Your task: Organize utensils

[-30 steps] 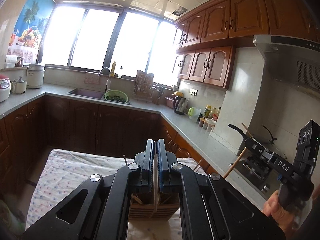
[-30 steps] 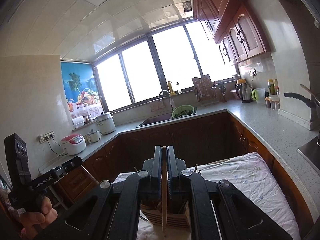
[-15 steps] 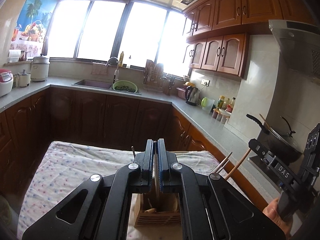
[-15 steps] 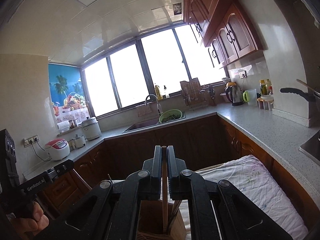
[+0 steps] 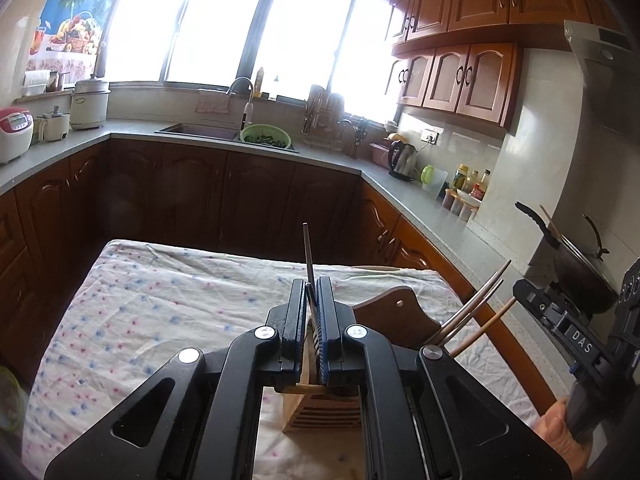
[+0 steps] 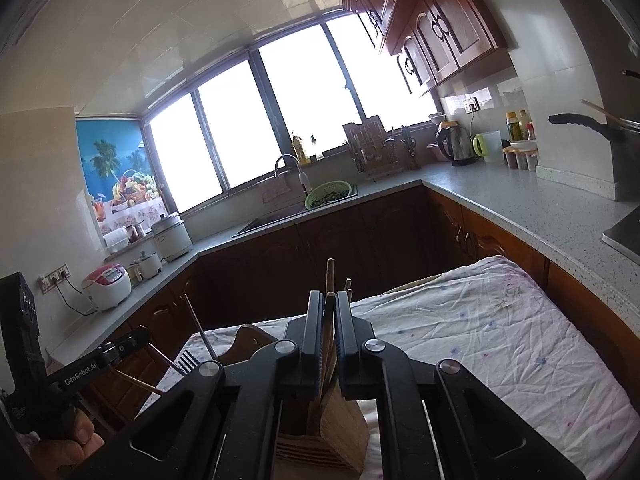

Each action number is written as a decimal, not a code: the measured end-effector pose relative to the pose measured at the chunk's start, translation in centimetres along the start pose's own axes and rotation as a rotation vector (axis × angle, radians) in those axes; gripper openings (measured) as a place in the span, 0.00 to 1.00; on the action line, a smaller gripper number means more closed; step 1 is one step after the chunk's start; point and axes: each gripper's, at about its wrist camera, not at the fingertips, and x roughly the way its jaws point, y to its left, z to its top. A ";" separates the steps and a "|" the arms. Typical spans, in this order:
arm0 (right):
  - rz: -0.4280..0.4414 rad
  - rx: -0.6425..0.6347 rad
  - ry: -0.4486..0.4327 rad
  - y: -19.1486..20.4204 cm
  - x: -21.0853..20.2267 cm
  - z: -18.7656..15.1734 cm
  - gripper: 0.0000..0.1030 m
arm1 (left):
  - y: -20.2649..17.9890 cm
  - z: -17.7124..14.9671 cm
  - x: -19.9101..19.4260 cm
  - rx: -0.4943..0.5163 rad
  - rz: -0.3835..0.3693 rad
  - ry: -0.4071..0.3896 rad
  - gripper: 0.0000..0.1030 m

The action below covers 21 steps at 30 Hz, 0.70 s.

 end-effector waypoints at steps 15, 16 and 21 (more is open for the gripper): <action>0.029 0.024 0.042 -0.1 0.1 -0.2 0.62 | -0.1 0.0 -0.9 0.006 0.065 -0.005 0.62; 0.026 0.023 0.034 0.0 -0.2 -0.2 0.66 | -0.1 0.0 -1.1 0.003 0.071 -0.008 0.67; 0.030 0.040 0.034 -0.3 -0.9 -0.1 0.78 | 0.0 -0.2 -2.2 0.008 0.094 -0.017 0.82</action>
